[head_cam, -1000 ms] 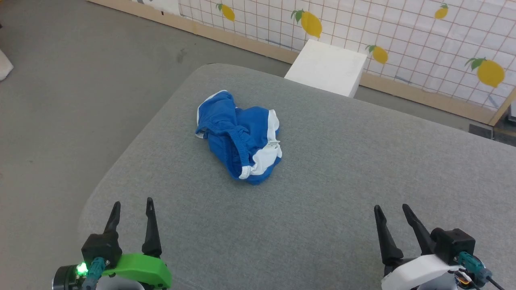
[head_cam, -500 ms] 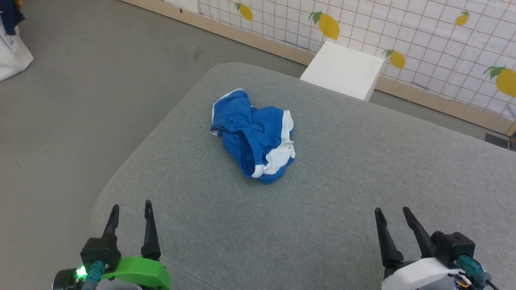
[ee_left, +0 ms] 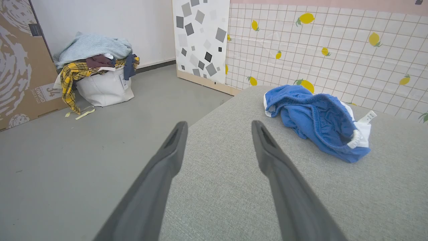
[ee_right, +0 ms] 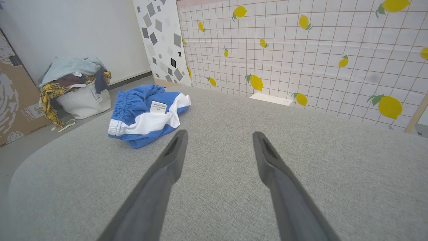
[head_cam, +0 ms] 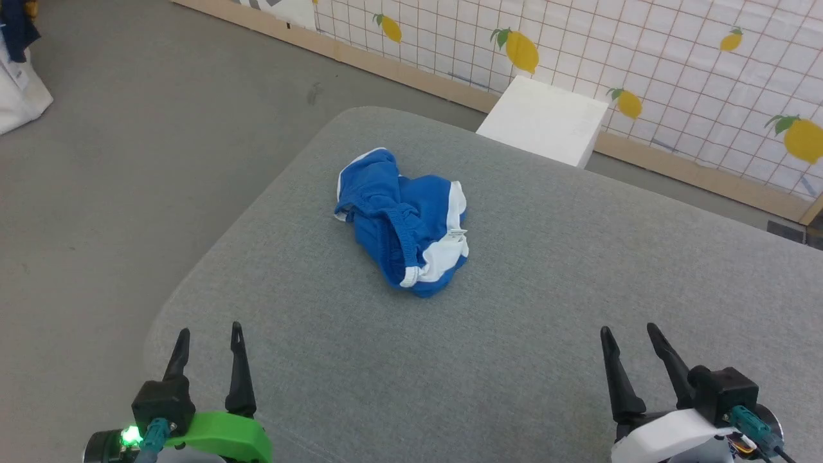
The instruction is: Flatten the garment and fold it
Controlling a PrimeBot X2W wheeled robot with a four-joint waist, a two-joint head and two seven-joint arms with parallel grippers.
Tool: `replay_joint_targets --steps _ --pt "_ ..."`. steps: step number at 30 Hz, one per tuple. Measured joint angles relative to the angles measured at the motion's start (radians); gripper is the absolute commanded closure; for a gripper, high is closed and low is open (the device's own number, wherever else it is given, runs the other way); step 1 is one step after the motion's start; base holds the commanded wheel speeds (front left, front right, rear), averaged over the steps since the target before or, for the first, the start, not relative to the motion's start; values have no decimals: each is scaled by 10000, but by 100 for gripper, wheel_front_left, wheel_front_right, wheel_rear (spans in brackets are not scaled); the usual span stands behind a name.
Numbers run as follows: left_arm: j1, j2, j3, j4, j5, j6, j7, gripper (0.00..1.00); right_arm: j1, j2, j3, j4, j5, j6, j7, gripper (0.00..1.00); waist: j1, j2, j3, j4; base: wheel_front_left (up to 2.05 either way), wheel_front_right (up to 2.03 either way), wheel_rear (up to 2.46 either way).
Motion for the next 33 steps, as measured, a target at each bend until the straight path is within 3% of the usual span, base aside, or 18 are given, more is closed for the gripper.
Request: replay_joint_targets --steps 4,8,12,17,23,28,32,33 --pt "-164 77 -107 230 48 -196 -29 0 -25 0 90 -61 -84 0 0 0 0 0 62 -135 0 0 0" --pt "-1456 261 -40 1116 -274 -594 209 0 -441 0 341 -153 -403 0 0 0 0 0 252 -407 0 0 0" --pt "-3715 422 -19 2278 -1168 -993 1873 0 -1131 4 408 -332 -821 0 2 0 0 0 639 -762 0 0 0" --pt "-6285 504 -343 3820 -2173 -1202 4690 0 -1665 8 451 -546 -1097 0 107 0 0 0 1286 -1328 0 0 0" --pt "-7783 640 -857 5315 -2847 -1266 7762 0 -1798 6 236 -729 -1156 0 134 0 1 1 2038 -2214 0 0 0" --pt "-7915 1195 -1091 6025 -2479 -763 8893 0 -1846 4 21 -773 -1145 0 117 0 1 0 2594 -2846 0 0 0" --pt "-7908 1325 -1177 6341 -2474 -736 9256 0 -1860 4 4 -773 -1089 0 92 0 0 0 3023 -3218 0 0 0" --pt "-7904 1327 -1229 6395 -2472 -744 9194 56 -1861 4 6 -765 -1034 0 90 0 0 0 3120 -3297 0 0 0"
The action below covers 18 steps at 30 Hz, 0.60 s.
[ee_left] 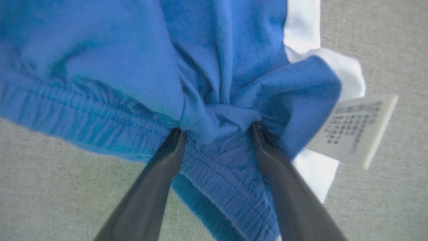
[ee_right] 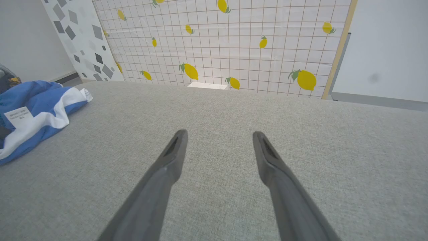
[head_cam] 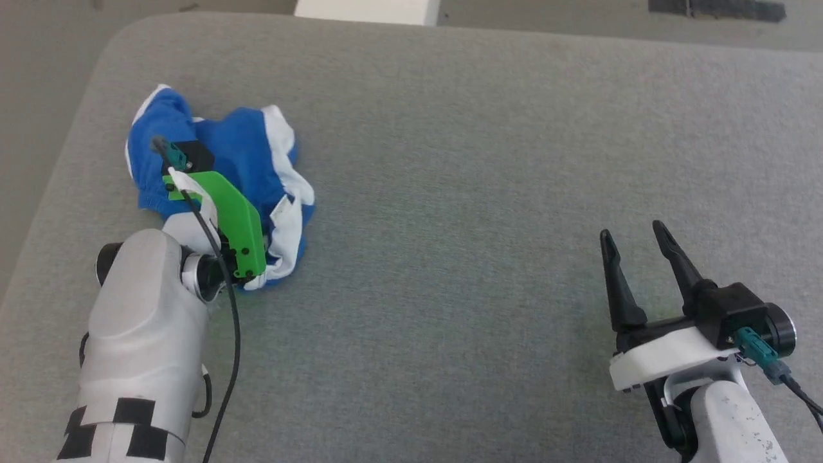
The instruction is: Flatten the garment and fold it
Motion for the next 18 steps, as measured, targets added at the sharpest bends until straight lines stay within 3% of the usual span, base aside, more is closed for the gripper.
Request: replay_joint_targets --steps 1,7,11,15,18 --pt "4 6 -25 21 4 -4 -75 100 -5 0 4 12 35 0 0 0 0 0 69 -55 0 0 0" --pt "11 54 -59 -125 -29 -163 -1712 100 -88 -2 134 236 272 0 -59 0 1 0 178 -286 0 0 0" --pt "-168 -203 -249 -658 -121 -382 -2679 100 -95 -2 330 418 431 0 -88 0 1 0 -96 -294 0 0 0" --pt "-674 -656 -736 -1755 -792 -545 -3239 100 -102 8 435 508 627 0 -88 0 1 0 -491 -385 0 0 0" --pt "-744 -936 -1733 -2909 -1983 -546 -3070 100 -91 6 416 506 786 0 -88 0 0 0 -746 -570 0 0 0"
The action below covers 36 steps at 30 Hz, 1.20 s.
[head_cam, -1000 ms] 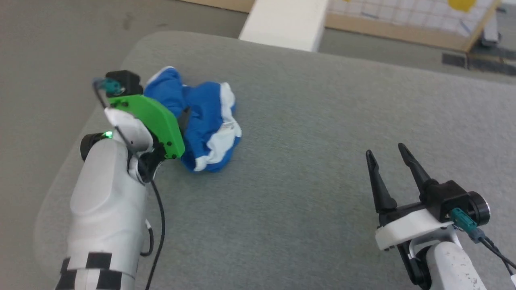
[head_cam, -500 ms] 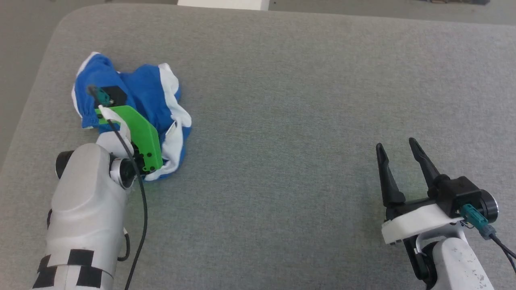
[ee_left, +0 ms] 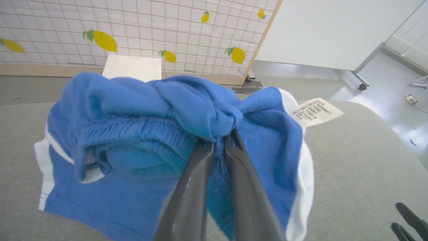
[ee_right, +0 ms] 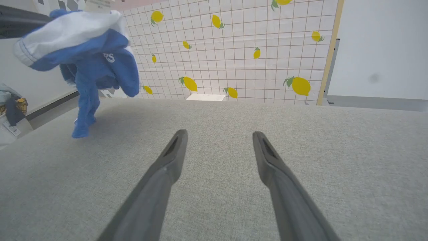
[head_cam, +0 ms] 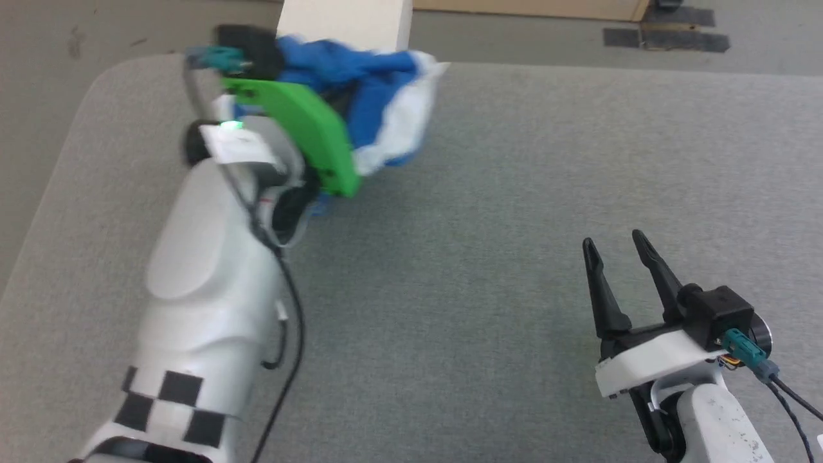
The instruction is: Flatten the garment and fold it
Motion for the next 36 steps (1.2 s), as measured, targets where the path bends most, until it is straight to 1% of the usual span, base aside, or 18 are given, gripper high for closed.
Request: replay_joint_targets --steps 2,3,4,6,10,13,16,17,18,21,24,27,29,31,32,34,36 --pt "175 -79 -823 -665 -777 -4 433 100 32 -4 -42 6 109 0 -2 0 0 0 -132 -199 0 0 0" --pt "389 -36 -1279 -907 -970 -4 729 100 80 -4 -67 4 157 0 -2 0 1 0 -196 -307 0 0 0" --pt "556 27 -1532 -1011 -1016 -10 895 100 118 -8 -94 6 182 0 0 0 0 0 -230 -372 0 0 0" --pt "1360 313 -2284 -1212 -1396 -33 1492 100 254 -6 -232 -6 261 0 -2 0 0 0 -342 -613 0 0 0" --pt "2742 955 -3432 -1131 -1678 -33 2347 100 541 -10 -437 2 332 0 -2 0 0 0 -501 -982 0 0 0" --pt "3481 1193 -4040 -915 -1760 -33 2759 100 747 -17 -552 -2 360 0 -2 0 0 0 -622 -1179 0 0 0" --pt "3857 1254 -4215 -851 -1994 -33 2917 100 897 -13 -608 -4 360 0 -2 0 0 0 -776 -1265 0 0 0" --pt "3893 1256 -4180 -851 -2038 -33 2909 91 935 -12 -629 -4 360 0 -2 0 0 0 -815 -1274 0 0 0" --pt "3943 1248 -4111 -867 -2142 -33 2844 0 965 -12 -662 4 360 0 -2 0 0 0 -867 -1273 0 0 0" --pt "4219 1143 -3427 -1032 -2918 -6 2447 0 1025 -17 -702 40 360 -2 -2 0 0 0 -1037 -1226 0 0 0" --pt "4405 1024 -2337 -1580 -3845 163 1747 0 1104 -13 -677 102 364 -2 -4 0 0 0 -1237 -1149 0 0 0" --pt "4515 1166 -1304 -2117 -4063 520 662 0 1132 -13 -660 176 422 -2 -2 0 0 0 -1457 -1056 0 0 0" --pt "4793 1373 -606 -2428 -4057 606 -382 0 1146 -13 -612 232 502 -2 -4 0 0 0 -1608 -981 0 0 0" --pt "5165 1634 -253 -2604 -3756 633 -1350 0 1159 -10 -558 305 573 0 -4 0 0 0 -1730 -916 0 0 0" --pt "5428 1726 -31 -2681 -3547 679 -2000 0 1174 -10 -554 359 598 0 -4 0 0 0 -1787 -880 0 0 0" --pt "5904 1971 196 -2798 -2826 740 -3352 0 1190 -12 -554 464 646 -2 -4 0 0 0 -1852 -805 0 0 0" --pt "6403 2197 301 -2803 -1856 955 -4821 0 1193 -10 -554 575 688 -2 -2 0 0 0 -1908 -749 0 0 0"
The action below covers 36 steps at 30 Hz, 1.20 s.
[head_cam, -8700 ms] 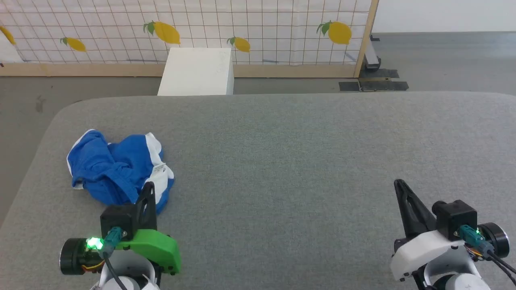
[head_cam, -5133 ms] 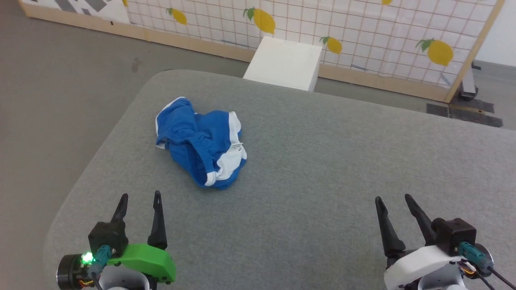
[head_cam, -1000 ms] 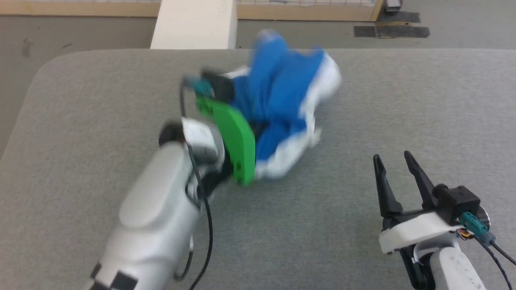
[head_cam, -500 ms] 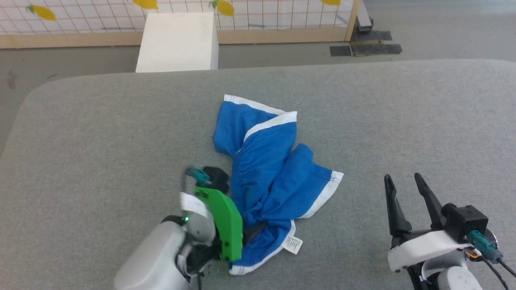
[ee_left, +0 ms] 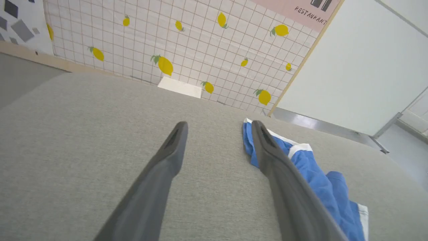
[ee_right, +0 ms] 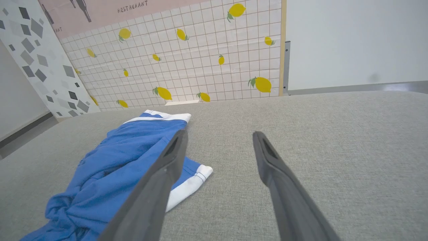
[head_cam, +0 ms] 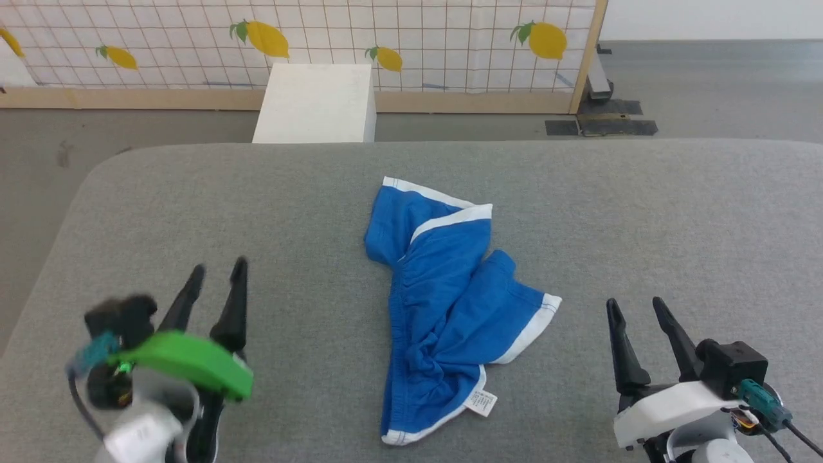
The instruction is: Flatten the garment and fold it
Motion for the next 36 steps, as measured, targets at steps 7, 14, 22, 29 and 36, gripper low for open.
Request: replay_joint_targets --steps 7,14,22,29,36 --pt "1313 -151 17 -52 2309 811 -1290 0 25 0 -40 913 167 2 36 0 0 0 28 103 0 0 0" --pt "1814 -1112 1108 -842 3080 911 -1333 0 -1421 -4 -35 1716 -17 0 2598 0 0 0 353 210 0 0 0" --pt "1406 -1651 1503 -836 3538 165 -1333 0 -4215 8 290 2571 -1630 2 7306 0 0 0 1081 496 0 0 0" --pt "928 -1975 1739 -420 3839 -376 -1333 0 -4559 -6 585 3045 -2399 -4 9448 0 0 0 1619 1078 0 0 0" --pt "919 -2161 2069 -71 3971 -604 -1333 0 -4590 -25 491 2569 -1902 -2 9714 100 0 0 1842 1296 0 0 0"
